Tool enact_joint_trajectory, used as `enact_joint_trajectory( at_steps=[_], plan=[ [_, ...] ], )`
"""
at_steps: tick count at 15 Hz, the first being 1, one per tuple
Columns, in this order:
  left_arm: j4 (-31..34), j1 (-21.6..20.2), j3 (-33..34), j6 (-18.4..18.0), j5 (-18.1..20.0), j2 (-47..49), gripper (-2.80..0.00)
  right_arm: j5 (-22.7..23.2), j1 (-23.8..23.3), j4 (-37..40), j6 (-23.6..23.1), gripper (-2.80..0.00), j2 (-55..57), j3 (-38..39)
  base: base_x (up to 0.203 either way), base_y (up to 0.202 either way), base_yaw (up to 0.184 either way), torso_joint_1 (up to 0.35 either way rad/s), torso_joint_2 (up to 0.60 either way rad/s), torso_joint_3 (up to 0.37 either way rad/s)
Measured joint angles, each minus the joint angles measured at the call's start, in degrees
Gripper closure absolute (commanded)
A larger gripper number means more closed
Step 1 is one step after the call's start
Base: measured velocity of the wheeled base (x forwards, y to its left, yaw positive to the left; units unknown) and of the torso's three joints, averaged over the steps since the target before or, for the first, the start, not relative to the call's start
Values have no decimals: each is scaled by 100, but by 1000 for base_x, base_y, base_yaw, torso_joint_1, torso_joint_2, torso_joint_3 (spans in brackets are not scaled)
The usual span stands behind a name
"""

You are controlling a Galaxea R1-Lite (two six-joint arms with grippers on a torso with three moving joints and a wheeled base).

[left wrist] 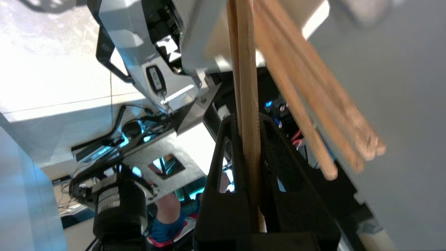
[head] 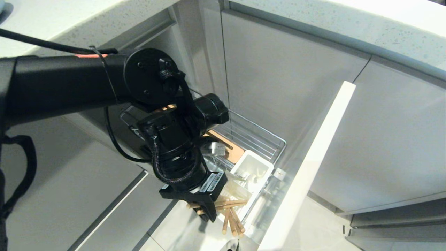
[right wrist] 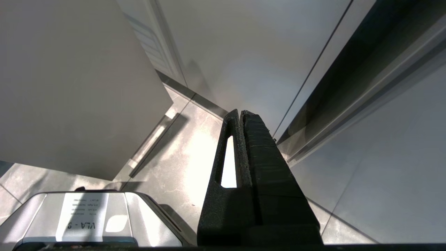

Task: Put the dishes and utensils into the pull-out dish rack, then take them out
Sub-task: Take the chopsticks out of the cupboard

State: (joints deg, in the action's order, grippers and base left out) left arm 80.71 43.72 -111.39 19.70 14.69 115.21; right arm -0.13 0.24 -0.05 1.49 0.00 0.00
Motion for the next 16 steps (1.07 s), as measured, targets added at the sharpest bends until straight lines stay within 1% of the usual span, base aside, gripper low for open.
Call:
enact_joint_trajectory(
  at_steps=[4, 7, 12, 16],
  plan=[
    [214, 52, 4, -10, -66, -171, 0, 0, 0, 0, 0, 0, 0, 0, 0, 0, 0, 0, 0, 0],
    [436, 175, 4, -30, -157, -355, 0, 0, 0, 0, -1, 0, 0, 0, 0, 0, 0, 0, 0, 0],
    [550, 408, 4, -24, -260, -787, 0, 2, 0, 0, 0, 0, 0, 0, 0, 0, 0, 0, 0, 0],
    [561, 482, 4, -7, -287, -1022, 0, 2, 0, 0, -1, 0, 0, 0, 0, 0, 0, 0, 0, 0]
  ],
)
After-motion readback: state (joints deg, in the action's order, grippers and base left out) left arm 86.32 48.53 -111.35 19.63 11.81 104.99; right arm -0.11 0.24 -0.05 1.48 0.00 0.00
